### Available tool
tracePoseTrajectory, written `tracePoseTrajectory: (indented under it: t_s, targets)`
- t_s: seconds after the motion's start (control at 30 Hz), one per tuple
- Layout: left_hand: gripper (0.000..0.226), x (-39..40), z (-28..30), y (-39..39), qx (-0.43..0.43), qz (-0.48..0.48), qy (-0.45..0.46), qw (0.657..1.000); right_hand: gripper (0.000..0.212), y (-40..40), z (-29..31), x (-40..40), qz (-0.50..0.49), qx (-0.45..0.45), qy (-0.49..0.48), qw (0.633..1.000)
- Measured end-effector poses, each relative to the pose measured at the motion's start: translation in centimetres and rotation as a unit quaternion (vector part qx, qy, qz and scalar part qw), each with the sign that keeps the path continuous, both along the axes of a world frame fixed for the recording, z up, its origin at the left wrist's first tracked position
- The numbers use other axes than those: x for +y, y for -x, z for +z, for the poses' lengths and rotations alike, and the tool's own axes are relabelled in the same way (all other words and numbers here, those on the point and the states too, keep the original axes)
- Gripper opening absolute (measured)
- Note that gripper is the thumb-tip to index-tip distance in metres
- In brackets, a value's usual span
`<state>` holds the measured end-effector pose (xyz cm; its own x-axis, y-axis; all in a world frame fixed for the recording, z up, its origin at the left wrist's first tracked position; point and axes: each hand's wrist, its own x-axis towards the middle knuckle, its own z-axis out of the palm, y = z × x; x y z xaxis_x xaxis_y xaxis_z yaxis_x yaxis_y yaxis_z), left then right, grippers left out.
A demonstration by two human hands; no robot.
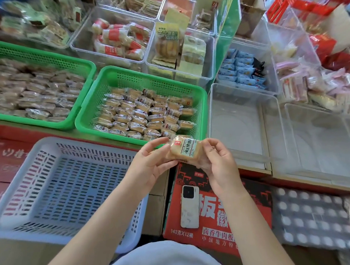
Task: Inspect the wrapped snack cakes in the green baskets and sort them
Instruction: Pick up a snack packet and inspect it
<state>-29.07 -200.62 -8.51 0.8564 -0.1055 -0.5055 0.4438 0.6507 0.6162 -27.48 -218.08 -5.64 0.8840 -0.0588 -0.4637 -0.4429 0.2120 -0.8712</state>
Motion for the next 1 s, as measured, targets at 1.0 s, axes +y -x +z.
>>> tracePoseTrajectory:
  t_s: [1.0]
  targets:
    - [0.017, 3.7, 0.7, 1.3, -0.125, -0.057, -0.388, 0.911, 0.011, 1.3, -0.9, 1.3, 0.074, -0.092, 0.224, 0.967]
